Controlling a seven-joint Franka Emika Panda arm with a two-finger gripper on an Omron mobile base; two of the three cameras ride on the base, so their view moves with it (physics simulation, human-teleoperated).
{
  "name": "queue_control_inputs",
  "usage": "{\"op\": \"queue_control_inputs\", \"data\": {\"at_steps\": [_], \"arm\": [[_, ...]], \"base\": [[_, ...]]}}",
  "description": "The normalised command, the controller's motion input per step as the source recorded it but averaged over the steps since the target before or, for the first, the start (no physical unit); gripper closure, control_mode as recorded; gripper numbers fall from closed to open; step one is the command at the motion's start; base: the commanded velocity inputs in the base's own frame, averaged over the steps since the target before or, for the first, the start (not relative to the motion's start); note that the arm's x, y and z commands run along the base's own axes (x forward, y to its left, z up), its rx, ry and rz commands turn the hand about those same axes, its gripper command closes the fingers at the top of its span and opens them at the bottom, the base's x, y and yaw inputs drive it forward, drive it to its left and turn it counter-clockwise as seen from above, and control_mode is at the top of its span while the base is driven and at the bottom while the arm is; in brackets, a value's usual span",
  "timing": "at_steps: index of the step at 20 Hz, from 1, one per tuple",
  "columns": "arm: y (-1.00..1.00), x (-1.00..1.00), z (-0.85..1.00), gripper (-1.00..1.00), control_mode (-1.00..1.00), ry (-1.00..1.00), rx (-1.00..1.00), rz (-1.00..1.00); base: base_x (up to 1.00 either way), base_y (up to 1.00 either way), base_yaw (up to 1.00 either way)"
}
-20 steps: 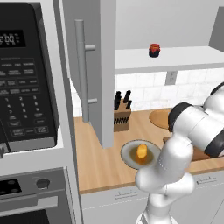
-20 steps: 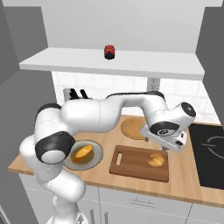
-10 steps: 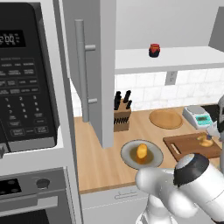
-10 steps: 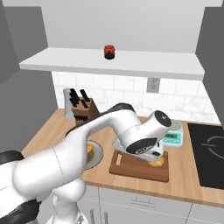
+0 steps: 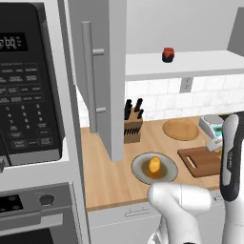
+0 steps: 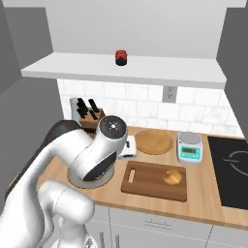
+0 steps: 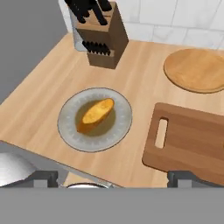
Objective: From the different types of pastries on the counter, select a croissant and place it on the cutting board. Then retrieve a jar of jam from the cabinet and place it alongside the croissant on the cutting board.
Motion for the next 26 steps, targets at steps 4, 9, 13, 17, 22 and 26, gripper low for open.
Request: {"op": "queue_control_inputs", "data": {"at_steps": [4, 9, 13, 17, 22, 26], "arm": [[0.72, 0.0, 1.0, -1.0, -1.0, -0.25, -0.01, 0.0], [0.34, 0.0, 1.0, -1.0, -1.0, -0.09, 0.0, 0.0], [0.0, 0.0, 1.0, -1.0, -1.0, 0.0, 0.0, 0.0], [0.0, -0.12, 0.97, -1.0, -1.0, 0.0, 0.0, -0.01], [0.08, -0.11, 0.67, -1.0, -1.0, 0.0, 0.01, -0.01], [0.08, 0.02, 0.0, -1.0, -1.0, 0.0, 0.01, 0.0]], "base": [[0.0, 0.0, 0.0], [0.0, 0.0, 0.0], [0.0, 0.0, 0.0], [0.0, 0.0, 0.0], [0.0, 0.0, 0.0], [0.0, 0.0, 0.0]]}}
